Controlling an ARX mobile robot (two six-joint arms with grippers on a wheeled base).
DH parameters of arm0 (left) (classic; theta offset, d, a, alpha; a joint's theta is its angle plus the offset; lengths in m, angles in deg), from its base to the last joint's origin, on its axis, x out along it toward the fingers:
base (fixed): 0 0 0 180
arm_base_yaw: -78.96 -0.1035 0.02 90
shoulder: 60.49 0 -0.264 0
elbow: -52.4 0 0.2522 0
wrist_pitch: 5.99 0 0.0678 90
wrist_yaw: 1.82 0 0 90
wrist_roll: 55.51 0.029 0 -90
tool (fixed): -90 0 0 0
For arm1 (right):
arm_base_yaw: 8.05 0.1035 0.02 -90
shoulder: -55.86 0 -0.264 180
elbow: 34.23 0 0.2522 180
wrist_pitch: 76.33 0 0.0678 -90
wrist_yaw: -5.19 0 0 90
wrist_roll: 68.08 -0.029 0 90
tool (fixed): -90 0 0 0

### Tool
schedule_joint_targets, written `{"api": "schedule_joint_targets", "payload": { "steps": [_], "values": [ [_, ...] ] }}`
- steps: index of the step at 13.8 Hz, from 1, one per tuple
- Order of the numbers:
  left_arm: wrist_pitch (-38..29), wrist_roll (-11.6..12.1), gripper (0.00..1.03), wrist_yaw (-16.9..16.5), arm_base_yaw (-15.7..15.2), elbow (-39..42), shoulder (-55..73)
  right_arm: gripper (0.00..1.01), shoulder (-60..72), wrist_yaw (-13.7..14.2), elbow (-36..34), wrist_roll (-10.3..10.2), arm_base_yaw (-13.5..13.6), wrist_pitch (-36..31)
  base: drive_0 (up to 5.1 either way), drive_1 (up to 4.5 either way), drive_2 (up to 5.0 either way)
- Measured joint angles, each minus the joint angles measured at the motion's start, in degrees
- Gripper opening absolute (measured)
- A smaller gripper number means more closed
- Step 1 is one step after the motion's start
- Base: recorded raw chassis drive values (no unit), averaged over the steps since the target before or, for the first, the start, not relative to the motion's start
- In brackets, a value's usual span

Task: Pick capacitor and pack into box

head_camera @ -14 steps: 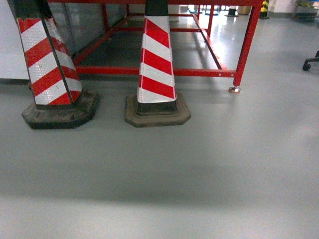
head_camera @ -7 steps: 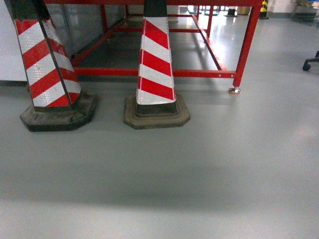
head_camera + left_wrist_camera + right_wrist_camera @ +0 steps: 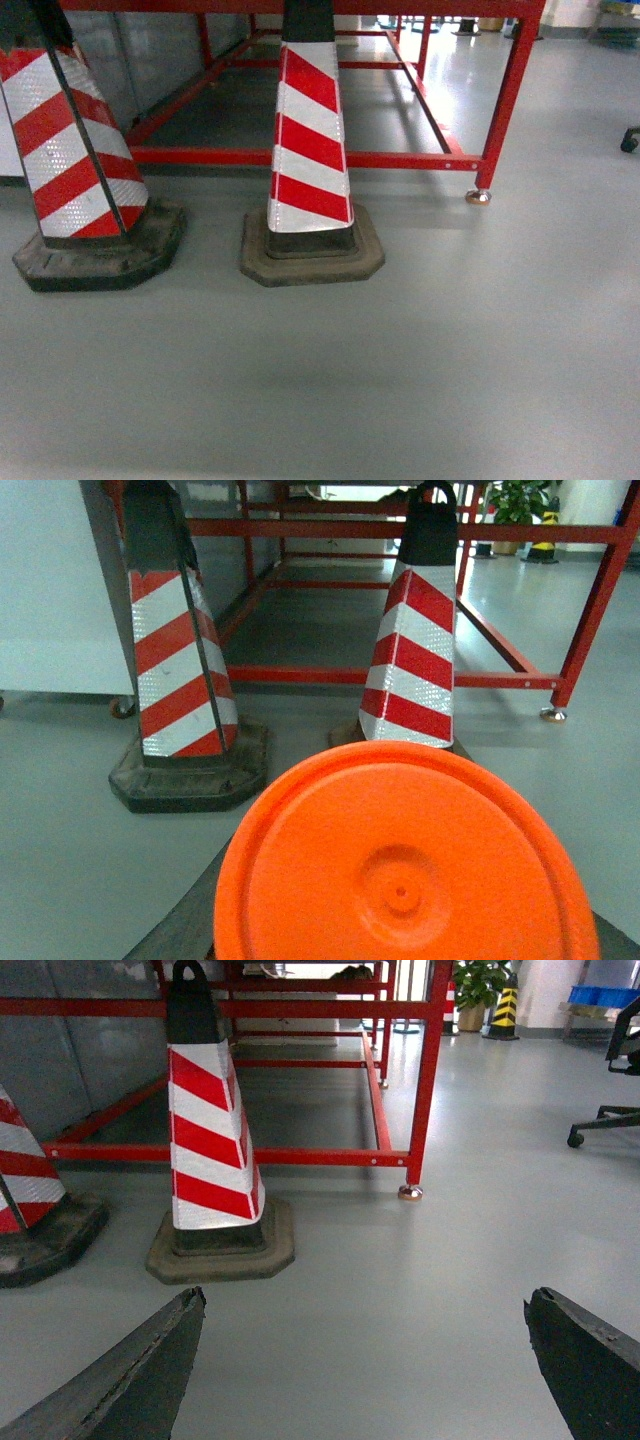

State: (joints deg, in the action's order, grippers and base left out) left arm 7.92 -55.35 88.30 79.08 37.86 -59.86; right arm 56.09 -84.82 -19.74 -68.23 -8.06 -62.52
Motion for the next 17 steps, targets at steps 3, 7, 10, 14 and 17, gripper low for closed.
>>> {"api": "schedule_joint_targets", "payload": {
  "steps": [3, 7, 10, 14, 17],
  "values": [
    [0.2, 0.0, 0.44, -0.1, 0.0, 0.0, 0.0, 0.98, 0.0, 0.0, 0.0, 0.0, 0.0, 0.1, 0.0, 3.85, -3.9],
    [0.3, 0.0, 0.44, -0.1, 0.0, 0.0, 0.0, 0.98, 0.0, 0.0, 0.0, 0.0, 0.0, 0.3, 2.7, 1.9, -4.6],
    [0.1, 0.0, 0.44, -0.1, 0.0, 0.0, 0.0, 0.98, 0.0, 0.0, 0.0, 0.0, 0.0, 0.2, 1.7, 2.71, -4.6],
    [0.2, 0.0, 0.44, -0.2, -0.1, 0.0, 0.0, 0.98, 0.0, 0.0, 0.0, 0.0, 0.0, 0.2, 0.2, 4.2, -3.8],
    [0.3, 0.0, 0.44, 0.0, -0.1, 0.0, 0.0, 0.98, 0.0, 0.0, 0.0, 0.0, 0.0, 0.2, 0.1, 4.15, -3.9]
  ]
}}
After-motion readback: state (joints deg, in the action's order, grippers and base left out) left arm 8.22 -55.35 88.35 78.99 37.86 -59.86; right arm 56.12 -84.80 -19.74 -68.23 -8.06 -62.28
